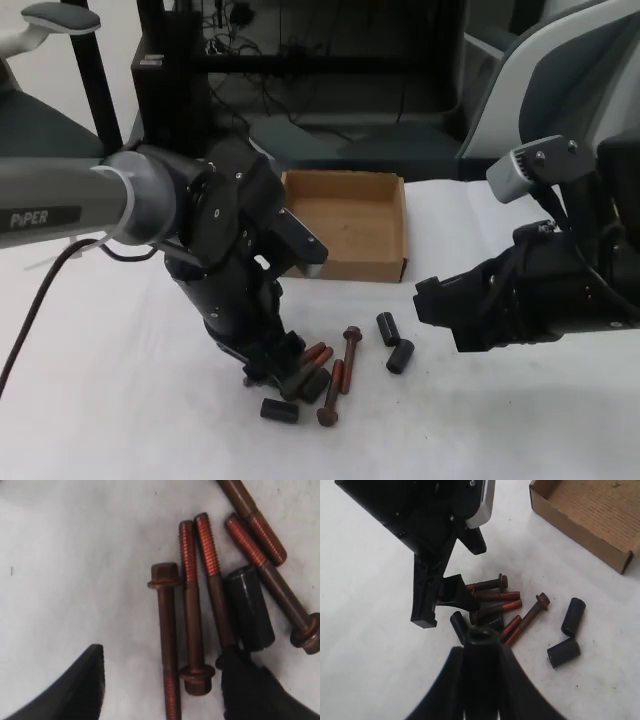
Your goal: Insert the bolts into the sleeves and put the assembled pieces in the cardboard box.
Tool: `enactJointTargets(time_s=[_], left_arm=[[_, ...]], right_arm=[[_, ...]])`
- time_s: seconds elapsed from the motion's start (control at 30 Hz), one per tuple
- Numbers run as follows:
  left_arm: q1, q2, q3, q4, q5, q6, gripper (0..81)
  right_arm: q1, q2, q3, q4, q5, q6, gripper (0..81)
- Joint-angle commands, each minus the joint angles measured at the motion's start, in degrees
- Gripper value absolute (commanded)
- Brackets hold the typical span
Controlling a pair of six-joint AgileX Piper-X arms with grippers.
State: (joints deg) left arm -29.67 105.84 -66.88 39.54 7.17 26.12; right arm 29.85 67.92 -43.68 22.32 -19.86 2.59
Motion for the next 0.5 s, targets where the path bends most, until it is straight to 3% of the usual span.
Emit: enactJointTargets(time_s=[0.0, 0.47], left_arm=[[-0.2, -0.2, -0.4, -3.0, -1.9, -0.4, 67.2], [-0.2, -0.1, -1.4, -5.1, -2.1, 1.3, 67.2]], right_arm=[[-0.2, 0.0, -0.2, -0.7, -1.1, 0.1, 0.6], [-0.2, 0.0, -0.2, -0.7, -1.1, 0.1, 0.6]])
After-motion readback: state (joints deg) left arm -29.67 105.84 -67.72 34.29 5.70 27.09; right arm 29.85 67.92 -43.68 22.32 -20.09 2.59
